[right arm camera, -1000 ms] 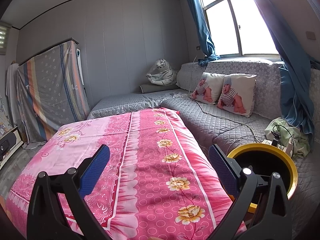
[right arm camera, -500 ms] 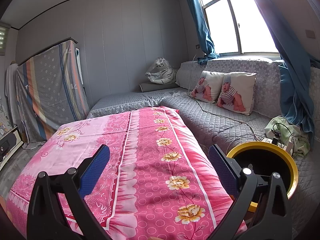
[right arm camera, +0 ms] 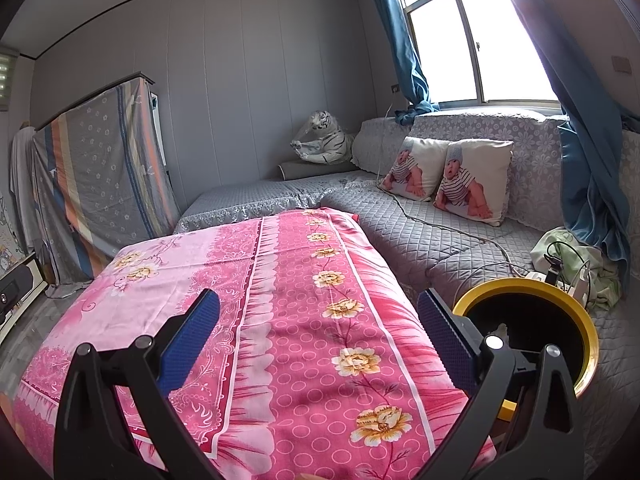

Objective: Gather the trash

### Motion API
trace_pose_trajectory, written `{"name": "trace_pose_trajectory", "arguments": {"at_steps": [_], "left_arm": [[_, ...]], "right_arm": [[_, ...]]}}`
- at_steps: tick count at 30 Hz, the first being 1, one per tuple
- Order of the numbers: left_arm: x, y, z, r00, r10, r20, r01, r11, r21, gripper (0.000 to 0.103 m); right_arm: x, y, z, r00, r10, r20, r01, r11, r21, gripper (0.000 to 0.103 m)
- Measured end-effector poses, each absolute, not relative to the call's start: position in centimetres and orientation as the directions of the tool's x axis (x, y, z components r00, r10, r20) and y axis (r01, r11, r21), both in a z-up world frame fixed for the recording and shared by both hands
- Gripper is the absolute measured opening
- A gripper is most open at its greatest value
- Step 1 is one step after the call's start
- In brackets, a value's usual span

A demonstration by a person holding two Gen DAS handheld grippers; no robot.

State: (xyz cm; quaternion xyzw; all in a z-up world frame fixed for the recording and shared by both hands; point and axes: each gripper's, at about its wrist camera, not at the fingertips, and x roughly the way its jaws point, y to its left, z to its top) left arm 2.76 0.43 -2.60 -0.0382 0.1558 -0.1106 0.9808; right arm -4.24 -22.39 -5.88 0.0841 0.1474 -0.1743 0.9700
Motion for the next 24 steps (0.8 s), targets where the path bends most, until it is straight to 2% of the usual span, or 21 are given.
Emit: {"name": "trace_pose_trajectory", "arguments": {"at_steps": [24], "left_arm": [[3.23, -0.14, -2.8, 0.92, -0.24, -0.31, 0.221, 0.971, -0.096, 0.095]], "right_arm": [[-4.13, -22.63, -6.16, 0.893, -0.314, -0.321, 0.366, 0.923, 0.116, 0.095]]}}
